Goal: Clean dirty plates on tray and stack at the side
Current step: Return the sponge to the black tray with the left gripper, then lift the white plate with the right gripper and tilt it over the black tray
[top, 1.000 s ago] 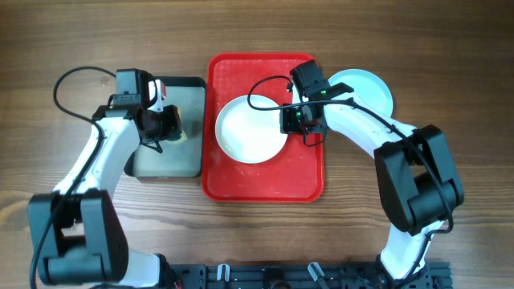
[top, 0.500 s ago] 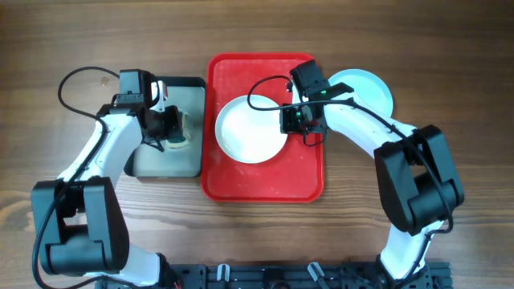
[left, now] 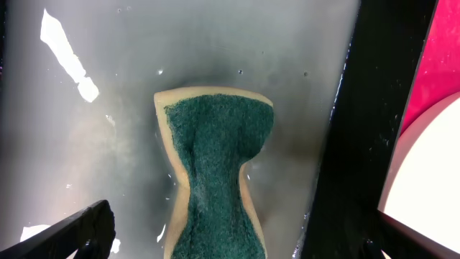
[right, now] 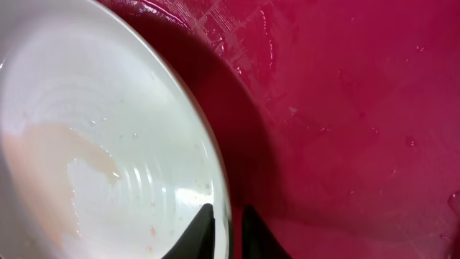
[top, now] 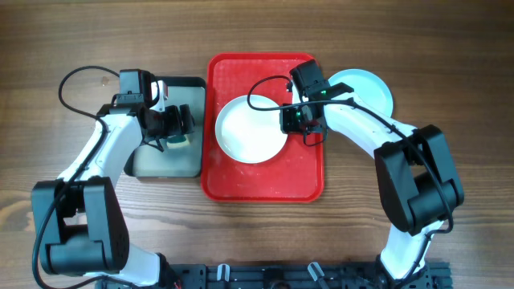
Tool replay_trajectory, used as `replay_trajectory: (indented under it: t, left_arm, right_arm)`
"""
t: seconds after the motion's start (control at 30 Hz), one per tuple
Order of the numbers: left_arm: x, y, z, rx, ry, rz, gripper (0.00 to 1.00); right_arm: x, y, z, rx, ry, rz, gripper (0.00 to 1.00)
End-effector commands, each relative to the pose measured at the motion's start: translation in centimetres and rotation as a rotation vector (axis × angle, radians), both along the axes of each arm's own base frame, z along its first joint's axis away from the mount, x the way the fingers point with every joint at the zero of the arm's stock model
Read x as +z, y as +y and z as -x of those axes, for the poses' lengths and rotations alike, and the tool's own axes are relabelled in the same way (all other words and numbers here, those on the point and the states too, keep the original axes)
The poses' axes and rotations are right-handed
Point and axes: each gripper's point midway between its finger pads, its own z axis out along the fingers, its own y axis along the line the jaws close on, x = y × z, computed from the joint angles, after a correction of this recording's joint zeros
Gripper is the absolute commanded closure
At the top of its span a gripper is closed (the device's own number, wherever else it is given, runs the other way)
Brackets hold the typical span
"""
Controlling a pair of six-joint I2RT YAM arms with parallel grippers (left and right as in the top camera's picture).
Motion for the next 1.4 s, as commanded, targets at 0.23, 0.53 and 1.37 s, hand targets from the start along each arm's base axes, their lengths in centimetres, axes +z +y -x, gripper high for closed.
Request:
replay_trajectory:
  t: [0.23, 0.53, 1.37]
  left_arm:
    - [-0.5, 0.1, 0.2, -0.003, 0.011, -0.007, 0.0]
    - [-0.5, 0.1, 0.3, -0.003, 0.011, -0.007, 0.0]
    - [0.0, 2.2, -1.2, 0.038, -0.047, -0.121, 0.0]
  right_arm:
    - [-0.6, 0.1, -0.5, 0.026, -0.03, 0.019, 0.96]
    - [4.2, -0.3, -3.2, 0.038, -0.195, 0.054, 0.96]
    - [11.3, -1.2, -4.6, 0.011, -0.399, 0.062, 0.96]
